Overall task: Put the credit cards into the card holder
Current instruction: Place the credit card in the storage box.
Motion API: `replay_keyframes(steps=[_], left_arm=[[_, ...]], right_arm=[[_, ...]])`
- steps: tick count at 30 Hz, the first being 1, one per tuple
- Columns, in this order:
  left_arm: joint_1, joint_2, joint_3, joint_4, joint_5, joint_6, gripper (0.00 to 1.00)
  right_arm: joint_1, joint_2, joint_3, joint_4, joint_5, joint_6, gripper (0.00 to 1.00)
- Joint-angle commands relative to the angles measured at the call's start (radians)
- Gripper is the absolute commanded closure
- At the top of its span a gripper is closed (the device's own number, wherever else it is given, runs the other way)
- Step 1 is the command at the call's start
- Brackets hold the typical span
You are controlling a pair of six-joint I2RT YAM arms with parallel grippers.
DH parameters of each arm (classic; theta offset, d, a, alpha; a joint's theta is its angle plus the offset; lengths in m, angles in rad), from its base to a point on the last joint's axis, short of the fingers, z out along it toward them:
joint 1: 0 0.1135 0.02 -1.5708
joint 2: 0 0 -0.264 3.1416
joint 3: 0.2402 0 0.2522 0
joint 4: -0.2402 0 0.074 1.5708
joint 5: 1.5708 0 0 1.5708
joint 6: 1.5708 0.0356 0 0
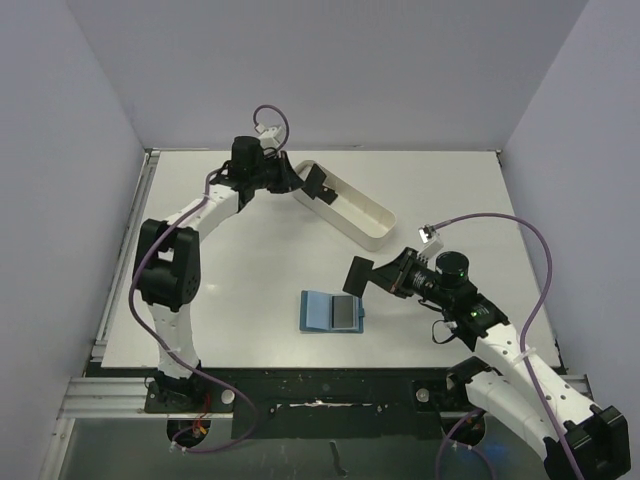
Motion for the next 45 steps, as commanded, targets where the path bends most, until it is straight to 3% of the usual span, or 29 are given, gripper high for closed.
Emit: replay_keyframes(steps=[1,19,30,34,45], left_arm=[[-0.007,0.064,0.126,-0.051,-0.077,0.110,1.00],[-0.029,0.224,0.267,-0.020,-0.171,0.200,1.00],[-0.057,0.315,0.407,-0.199,-0.216,0.295,1.00],[-0.067,0.332,0.441,-0.252,-0.236,0.311,0.85],[-0.068,0.239,0.395,-0.255,-0.252,0.242,0.78]], right_arm=[[-0.007,-0.010,0.052,-0.014,0.036,-0.027,1.00],[-0.006,-0.005,0.051,-0.032,0.059,-0.013,1.00],[-0.006,0.004,0.059,-0.037,0.066,-0.018,1.00],[-0.007,0.008,0.060,-0.038,0.070,-0.022,1.00],[-0.005,0.007,0.062,-0.061,0.091,-0.038,1.00]])
